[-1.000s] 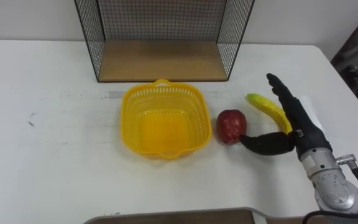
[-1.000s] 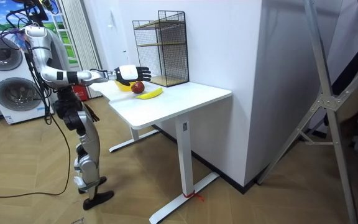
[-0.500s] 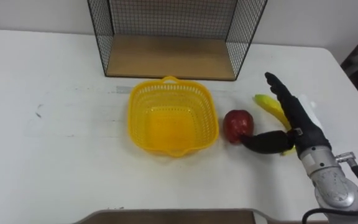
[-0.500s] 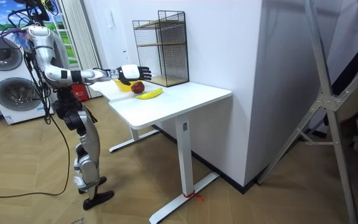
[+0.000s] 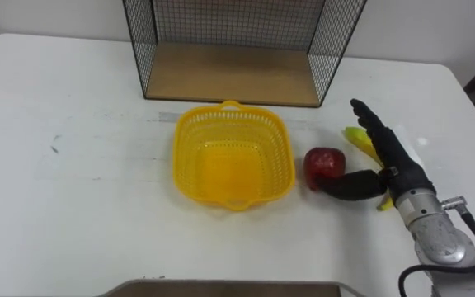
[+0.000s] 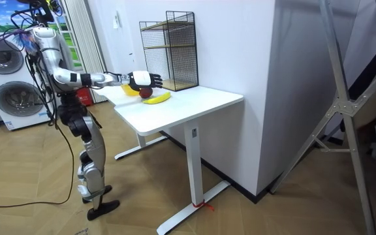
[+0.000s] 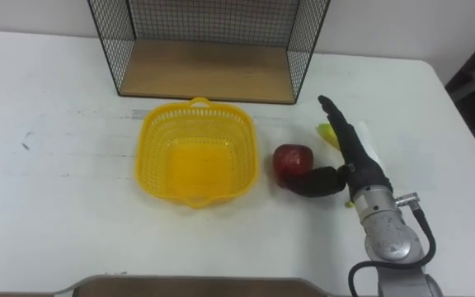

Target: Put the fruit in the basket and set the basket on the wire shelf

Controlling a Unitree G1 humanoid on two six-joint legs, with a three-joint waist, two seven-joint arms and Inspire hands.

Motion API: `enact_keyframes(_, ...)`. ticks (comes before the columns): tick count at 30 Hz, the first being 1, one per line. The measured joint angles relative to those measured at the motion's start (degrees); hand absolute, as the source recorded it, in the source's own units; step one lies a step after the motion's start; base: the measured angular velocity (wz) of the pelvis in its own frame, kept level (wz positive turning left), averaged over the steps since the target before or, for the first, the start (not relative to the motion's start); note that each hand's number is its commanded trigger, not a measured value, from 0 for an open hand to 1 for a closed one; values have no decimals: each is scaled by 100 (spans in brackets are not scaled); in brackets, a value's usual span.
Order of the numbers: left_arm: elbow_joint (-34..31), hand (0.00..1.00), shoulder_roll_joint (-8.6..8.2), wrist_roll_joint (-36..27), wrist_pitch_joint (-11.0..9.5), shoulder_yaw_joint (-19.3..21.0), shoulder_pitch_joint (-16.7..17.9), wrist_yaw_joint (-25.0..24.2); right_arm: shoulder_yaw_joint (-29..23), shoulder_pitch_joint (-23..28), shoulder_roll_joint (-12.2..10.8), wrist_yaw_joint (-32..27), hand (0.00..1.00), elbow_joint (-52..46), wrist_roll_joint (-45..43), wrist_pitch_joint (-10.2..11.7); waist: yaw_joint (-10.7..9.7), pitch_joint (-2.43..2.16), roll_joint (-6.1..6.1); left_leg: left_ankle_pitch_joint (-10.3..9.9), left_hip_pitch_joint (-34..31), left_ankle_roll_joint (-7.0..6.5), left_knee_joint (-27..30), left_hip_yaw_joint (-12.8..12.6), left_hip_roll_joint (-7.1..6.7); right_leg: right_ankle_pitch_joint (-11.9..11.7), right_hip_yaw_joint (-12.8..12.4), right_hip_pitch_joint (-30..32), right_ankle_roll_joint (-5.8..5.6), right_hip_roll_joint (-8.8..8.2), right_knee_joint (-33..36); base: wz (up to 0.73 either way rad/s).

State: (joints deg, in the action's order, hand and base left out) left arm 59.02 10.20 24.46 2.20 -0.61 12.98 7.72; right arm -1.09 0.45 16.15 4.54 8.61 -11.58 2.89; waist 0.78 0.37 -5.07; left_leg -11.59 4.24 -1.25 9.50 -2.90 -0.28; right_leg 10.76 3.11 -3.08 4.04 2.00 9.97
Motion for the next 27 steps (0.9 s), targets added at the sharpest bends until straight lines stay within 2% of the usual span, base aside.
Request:
enact_keyframes(6,0,0,0,28,44,33,-79,-8,103,-46,2,318,0,0,-79,-202,149,0,4,0,6,0,7,-22,0,-8,-2,7,9,4,-10,-2)
enact_keyframes(10,0,0,-1,29,153,40,-91,-23,190,-51,4,517,0,0,-240,-308,218,1,5,0,3,0,11,-21,-6,-8,3,8,9,5,-16,0)
enact_keyframes(18,7,0,-1,25,156,42,-75,-52,205,-96,13,563,0,1,-259,-310,267,2,26,1,-6,0,10,19,-1,-9,26,-10,12,3,-11,0)
enact_keyframes(27,7,0,0,23,126,36,-74,-52,308,-93,12,559,0,91,-666,-295,252,7,23,0,35,0,22,61,-1,-11,76,-81,14,-4,-12,2)
